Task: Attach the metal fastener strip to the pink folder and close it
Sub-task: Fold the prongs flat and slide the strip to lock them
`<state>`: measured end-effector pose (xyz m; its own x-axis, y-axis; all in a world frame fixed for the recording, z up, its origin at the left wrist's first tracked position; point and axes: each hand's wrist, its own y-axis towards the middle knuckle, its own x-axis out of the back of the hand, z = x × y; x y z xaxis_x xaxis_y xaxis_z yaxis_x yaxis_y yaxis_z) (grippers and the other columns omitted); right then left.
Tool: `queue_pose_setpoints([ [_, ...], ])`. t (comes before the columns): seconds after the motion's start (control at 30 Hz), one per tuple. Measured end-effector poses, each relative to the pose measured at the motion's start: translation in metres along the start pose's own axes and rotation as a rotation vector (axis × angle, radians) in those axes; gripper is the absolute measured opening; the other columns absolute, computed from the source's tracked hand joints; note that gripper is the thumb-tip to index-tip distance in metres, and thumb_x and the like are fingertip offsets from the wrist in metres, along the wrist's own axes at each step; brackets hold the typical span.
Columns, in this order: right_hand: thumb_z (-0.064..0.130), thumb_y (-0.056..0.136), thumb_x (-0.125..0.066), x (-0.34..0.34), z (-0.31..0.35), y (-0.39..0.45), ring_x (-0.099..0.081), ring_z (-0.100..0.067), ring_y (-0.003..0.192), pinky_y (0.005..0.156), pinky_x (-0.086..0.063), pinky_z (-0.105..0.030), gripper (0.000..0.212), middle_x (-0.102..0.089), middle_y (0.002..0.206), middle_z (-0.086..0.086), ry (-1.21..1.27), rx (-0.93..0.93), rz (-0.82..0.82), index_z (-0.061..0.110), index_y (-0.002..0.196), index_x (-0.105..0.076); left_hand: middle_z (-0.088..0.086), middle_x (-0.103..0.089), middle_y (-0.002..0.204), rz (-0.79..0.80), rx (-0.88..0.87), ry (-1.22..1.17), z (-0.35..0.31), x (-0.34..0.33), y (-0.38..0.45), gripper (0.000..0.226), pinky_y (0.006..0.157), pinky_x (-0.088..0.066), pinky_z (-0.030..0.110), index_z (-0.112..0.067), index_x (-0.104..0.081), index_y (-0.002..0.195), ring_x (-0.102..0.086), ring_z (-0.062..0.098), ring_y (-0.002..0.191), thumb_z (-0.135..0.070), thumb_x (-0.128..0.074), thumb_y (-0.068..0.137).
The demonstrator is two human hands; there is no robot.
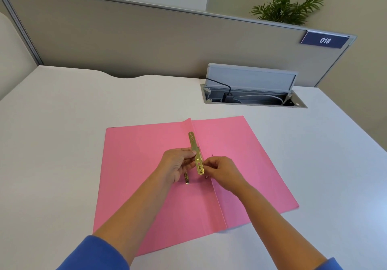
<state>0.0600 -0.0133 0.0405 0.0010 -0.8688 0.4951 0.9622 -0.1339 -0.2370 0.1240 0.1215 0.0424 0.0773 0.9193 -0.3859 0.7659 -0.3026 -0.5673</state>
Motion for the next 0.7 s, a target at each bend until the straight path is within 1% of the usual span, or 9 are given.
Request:
queue_pose_setpoints([
  [0.13,0.009,0.083,-0.063,-0.001,-0.002,0.0,-0.055,-0.009,0.06,0.064,-0.047,-0.017,0.01,-0.065,0.069,-0.003,0.025,0.005,-0.007,0.01,0.084,-0.073,0.002,-0.066,0.043,-0.008,-0.005,0.004,0.001,0.0,0.0,0.016,0.038,-0.05,0.018,-0.001,-0.062,0.07,-0.061,0.009,0.037,0.011,-0.058,0.079],
  [0.23,0.009,0.083,-0.064,0.0,-0.003,0.0,-0.055,-0.006,0.06,0.062,-0.046,-0.014,0.011,-0.065,0.068,0.0,0.032,0.006,-0.011,0.007,0.087,-0.074,0.003,-0.066,0.043,-0.011,-0.007,0.008,0.001,0.0,0.0,0.014,0.038,-0.051,0.019,0.0,-0.062,0.072,-0.061,0.01,0.038,0.011,-0.059,0.079],
  [0.3,0.01,0.083,-0.064,0.0,-0.003,0.0,-0.055,-0.003,0.058,0.06,-0.046,-0.011,0.011,-0.065,0.066,0.003,0.035,0.009,-0.008,0.009,0.087,-0.074,0.003,-0.066,0.044,-0.018,-0.003,0.008,0.002,0.0,0.001,0.012,0.039,-0.052,0.02,0.0,-0.062,0.074,-0.061,0.01,0.038,0.011,-0.06,0.078],
  [0.4,0.011,0.082,-0.064,0.0,-0.003,-0.001,-0.055,0.001,0.055,0.056,-0.045,-0.006,0.011,-0.065,0.064,0.008,0.048,0.015,-0.008,0.017,0.081,-0.073,0.004,-0.066,0.045,-0.028,-0.004,0.013,0.004,-0.001,0.003,0.014,0.039,-0.052,0.02,-0.001,-0.062,0.072,-0.061,0.01,0.039,0.011,-0.06,0.078],
  [0.47,0.011,0.082,-0.064,-0.001,-0.004,-0.001,-0.055,-0.001,0.056,0.055,-0.044,-0.006,0.01,-0.065,0.066,0.005,0.051,0.008,-0.009,0.014,0.083,-0.074,0.004,-0.066,0.045,-0.03,-0.004,0.015,0.006,-0.002,0.003,0.014,0.04,-0.052,0.02,-0.001,-0.062,0.072,-0.062,0.01,0.039,0.011,-0.06,0.078],
  [0.53,0.011,0.082,-0.064,0.0,-0.005,-0.002,-0.057,-0.005,0.061,0.06,-0.047,-0.01,0.011,-0.066,0.071,0.002,0.053,0.0,-0.014,0.009,0.088,-0.073,0.006,-0.067,0.05,-0.041,-0.002,0.018,0.008,-0.003,0.004,0.014,0.04,-0.053,0.021,-0.002,-0.062,0.072,-0.062,0.01,0.04,0.01,-0.06,0.078],
  [0.6,0.007,0.084,-0.061,0.002,-0.007,-0.001,-0.06,-0.011,0.067,0.066,-0.051,-0.018,0.015,-0.068,0.079,-0.001,0.068,-0.019,-0.037,0.009,0.094,-0.071,0.011,-0.065,0.06,-0.054,0.002,0.026,0.01,-0.004,0.005,0.013,0.041,-0.053,0.021,-0.001,-0.062,0.074,-0.061,0.01,0.04,0.01,-0.06,0.078],
  [0.63,0.005,0.085,-0.057,0.004,-0.008,0.0,-0.061,-0.013,0.069,0.065,-0.051,-0.018,0.018,-0.068,0.082,-0.002,0.085,-0.038,-0.06,0.008,0.097,-0.07,0.012,-0.064,0.065,-0.058,0.006,0.031,0.011,-0.004,0.005,0.013,0.041,-0.054,0.021,-0.001,-0.062,0.074,-0.061,0.01,0.039,0.01,-0.06,0.078],
  [0.7,0.002,0.089,-0.051,0.005,-0.009,0.002,-0.06,-0.012,0.065,0.057,-0.051,-0.013,0.02,-0.066,0.079,-0.004,0.167,-0.099,-0.099,0.005,0.099,-0.067,0.013,-0.062,0.068,-0.063,0.013,0.039,0.014,-0.005,0.005,0.013,0.041,-0.053,0.021,-0.002,-0.062,0.074,-0.061,0.01,0.04,0.01,-0.06,0.079],
])
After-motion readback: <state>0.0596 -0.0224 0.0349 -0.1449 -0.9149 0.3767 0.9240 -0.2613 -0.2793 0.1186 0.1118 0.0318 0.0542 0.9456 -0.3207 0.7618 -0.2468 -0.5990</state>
